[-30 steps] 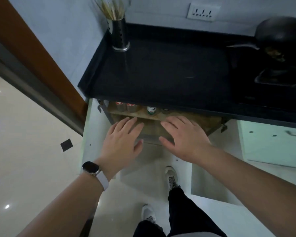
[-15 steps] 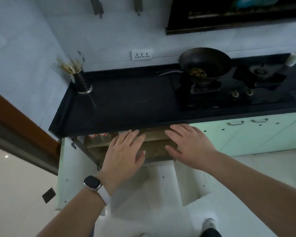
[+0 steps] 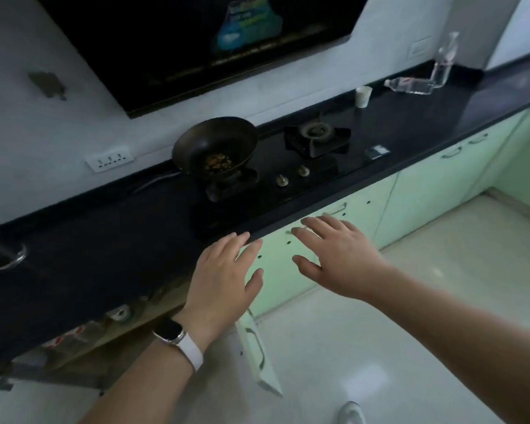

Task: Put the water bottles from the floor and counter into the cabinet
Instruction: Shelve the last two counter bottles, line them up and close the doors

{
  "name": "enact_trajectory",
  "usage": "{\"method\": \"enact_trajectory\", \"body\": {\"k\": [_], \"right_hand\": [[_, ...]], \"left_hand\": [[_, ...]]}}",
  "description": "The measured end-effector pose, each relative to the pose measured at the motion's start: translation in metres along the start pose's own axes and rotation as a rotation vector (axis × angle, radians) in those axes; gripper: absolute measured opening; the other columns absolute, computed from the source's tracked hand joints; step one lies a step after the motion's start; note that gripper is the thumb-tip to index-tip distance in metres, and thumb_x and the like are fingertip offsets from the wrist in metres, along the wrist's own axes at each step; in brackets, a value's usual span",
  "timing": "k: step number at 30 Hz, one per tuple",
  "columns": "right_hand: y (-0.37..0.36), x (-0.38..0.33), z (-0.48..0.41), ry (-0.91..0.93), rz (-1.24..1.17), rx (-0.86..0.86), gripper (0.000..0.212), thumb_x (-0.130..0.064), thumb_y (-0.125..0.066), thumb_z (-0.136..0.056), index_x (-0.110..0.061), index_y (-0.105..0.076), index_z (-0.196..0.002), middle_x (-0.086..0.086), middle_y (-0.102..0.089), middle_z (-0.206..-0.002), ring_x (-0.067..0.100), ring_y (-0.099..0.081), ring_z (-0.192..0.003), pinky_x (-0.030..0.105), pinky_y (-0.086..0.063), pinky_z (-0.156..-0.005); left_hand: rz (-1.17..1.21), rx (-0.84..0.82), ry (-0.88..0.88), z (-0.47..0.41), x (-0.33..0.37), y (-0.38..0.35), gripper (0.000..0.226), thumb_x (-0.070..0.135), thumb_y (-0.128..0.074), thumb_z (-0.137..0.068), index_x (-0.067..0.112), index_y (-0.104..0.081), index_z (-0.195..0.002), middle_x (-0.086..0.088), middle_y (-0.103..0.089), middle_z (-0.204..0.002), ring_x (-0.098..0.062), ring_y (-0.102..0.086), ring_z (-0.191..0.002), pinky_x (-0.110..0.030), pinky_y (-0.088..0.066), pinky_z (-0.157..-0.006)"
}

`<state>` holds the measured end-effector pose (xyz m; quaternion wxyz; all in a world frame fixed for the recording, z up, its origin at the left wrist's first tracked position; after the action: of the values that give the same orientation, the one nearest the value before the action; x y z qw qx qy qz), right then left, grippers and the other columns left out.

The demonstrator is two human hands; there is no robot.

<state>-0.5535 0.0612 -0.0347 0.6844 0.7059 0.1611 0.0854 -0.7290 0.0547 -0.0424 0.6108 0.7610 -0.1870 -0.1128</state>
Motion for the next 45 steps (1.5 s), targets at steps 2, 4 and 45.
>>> {"method": "enact_trajectory", "body": {"k": [2, 4, 45], "right_hand": [[0.006, 0.046, 0.012, -0.036, -0.01, 0.019, 0.061, -0.057, -0.027, -0.091, -0.022, -0.053, -0.133, 0.004, -0.055, -0.137, 0.029, -0.05, -0.126, 0.046, -0.044, -0.102], [0.012, 0.088, 0.025, -0.075, -0.015, 0.042, 0.059, -0.056, -0.028, -0.092, -0.021, -0.054, -0.132, 0.004, -0.056, -0.136, 0.03, -0.051, -0.125, 0.046, -0.045, -0.101], [0.058, 0.487, -0.034, -0.801, 0.115, 0.12, 0.057, -0.059, -0.035, -0.093, -0.025, -0.05, -0.136, 0.001, -0.053, -0.139, 0.026, -0.046, -0.129, 0.04, -0.039, -0.102]], "left_hand": [[-0.011, 0.004, -0.066, -0.032, 0.039, -0.007, 0.053, 0.044, -0.044, -0.092, 0.019, -0.06, -0.136, -0.006, -0.06, -0.138, -0.028, -0.052, -0.13, -0.045, -0.045, -0.102], [-0.005, 0.007, -0.12, -0.059, 0.075, -0.011, 0.053, 0.043, -0.044, -0.092, 0.018, -0.061, -0.135, -0.007, -0.061, -0.137, -0.029, -0.053, -0.129, -0.045, -0.045, -0.102], [0.267, -0.007, -0.683, -0.493, 0.287, -0.149, 0.052, 0.043, -0.045, -0.088, 0.017, -0.061, -0.131, -0.009, -0.063, -0.131, -0.032, -0.056, -0.123, -0.049, -0.047, -0.098]]}}
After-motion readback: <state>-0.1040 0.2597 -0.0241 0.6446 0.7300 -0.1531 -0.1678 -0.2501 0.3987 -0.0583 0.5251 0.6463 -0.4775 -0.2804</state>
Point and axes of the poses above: each hand's wrist, its own z-axis away from the middle knuckle, its own y-axis out of the back of the hand, x = y × z, the point moved 8 cm from there along -z, towards the middle knuckle
